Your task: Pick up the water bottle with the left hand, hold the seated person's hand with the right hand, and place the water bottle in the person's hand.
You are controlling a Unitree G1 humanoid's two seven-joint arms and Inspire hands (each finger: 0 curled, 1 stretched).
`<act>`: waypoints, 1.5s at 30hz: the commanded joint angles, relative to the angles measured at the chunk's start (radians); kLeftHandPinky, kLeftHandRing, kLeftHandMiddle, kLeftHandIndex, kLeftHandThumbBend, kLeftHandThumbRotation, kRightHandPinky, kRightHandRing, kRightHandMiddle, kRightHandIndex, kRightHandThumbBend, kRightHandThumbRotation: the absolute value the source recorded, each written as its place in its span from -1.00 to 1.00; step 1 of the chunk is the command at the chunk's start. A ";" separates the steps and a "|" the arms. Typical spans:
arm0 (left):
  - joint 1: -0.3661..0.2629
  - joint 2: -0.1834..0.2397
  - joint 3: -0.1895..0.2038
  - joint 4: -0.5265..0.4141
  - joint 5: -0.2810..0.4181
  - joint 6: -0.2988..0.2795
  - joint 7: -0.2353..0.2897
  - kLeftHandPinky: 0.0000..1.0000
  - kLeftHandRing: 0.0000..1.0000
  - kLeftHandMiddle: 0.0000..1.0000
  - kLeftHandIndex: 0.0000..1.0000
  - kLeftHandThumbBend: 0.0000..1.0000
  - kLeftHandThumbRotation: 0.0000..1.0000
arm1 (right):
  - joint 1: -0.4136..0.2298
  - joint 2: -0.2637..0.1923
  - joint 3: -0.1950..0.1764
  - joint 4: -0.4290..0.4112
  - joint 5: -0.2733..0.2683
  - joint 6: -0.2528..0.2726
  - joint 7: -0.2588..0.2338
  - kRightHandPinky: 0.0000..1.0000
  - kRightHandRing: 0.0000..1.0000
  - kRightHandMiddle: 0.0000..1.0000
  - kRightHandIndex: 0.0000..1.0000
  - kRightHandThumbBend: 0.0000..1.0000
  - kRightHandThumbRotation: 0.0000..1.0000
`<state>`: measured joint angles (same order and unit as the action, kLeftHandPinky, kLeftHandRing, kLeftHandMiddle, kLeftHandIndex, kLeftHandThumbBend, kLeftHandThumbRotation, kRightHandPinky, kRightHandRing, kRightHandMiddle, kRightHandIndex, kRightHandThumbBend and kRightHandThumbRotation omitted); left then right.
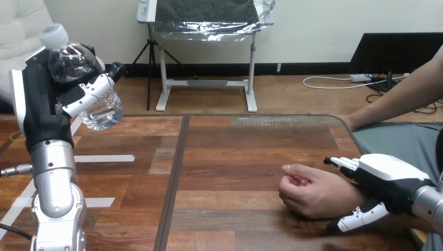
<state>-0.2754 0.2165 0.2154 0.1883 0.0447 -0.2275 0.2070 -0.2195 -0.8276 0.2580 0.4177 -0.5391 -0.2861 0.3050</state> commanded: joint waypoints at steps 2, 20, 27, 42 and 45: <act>-0.062 0.003 0.001 -0.054 0.003 -0.013 0.001 -0.41 -0.30 -0.20 -0.18 0.29 -1.00 | -0.032 0.004 -0.034 0.001 0.019 -0.012 -0.016 1.00 1.00 1.00 1.00 1.00 0.08; -0.058 0.002 0.003 -0.062 -0.005 -0.009 -0.005 -0.41 -0.30 -0.20 -0.17 0.28 -1.00 | -0.026 -0.020 -0.061 -0.001 0.041 0.003 -0.008 0.97 0.94 0.94 0.94 1.00 0.02; -0.058 0.002 0.001 -0.063 0.000 -0.005 -0.002 -0.41 -0.30 -0.20 -0.17 0.29 -1.00 | -0.027 -0.033 -0.071 0.001 0.036 -0.009 -0.021 0.96 0.93 0.93 0.94 1.00 0.01; -0.060 0.005 -0.001 -0.046 0.003 -0.021 -0.006 -0.41 -0.30 -0.20 -0.17 0.28 -1.00 | -0.028 -0.048 -0.102 -0.009 0.029 -0.020 -0.030 1.00 0.97 0.95 0.95 1.00 0.06; -0.060 0.004 -0.001 -0.045 0.001 -0.023 -0.008 -0.41 -0.30 -0.20 -0.17 0.29 -1.00 | -0.028 -0.049 -0.107 -0.010 0.024 -0.025 -0.036 1.00 0.96 0.95 0.95 1.00 0.05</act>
<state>-0.2754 0.2165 0.2146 0.1884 0.0454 -0.2255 0.2019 -0.2171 -0.8371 0.1915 0.4232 -0.5116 -0.2955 0.3040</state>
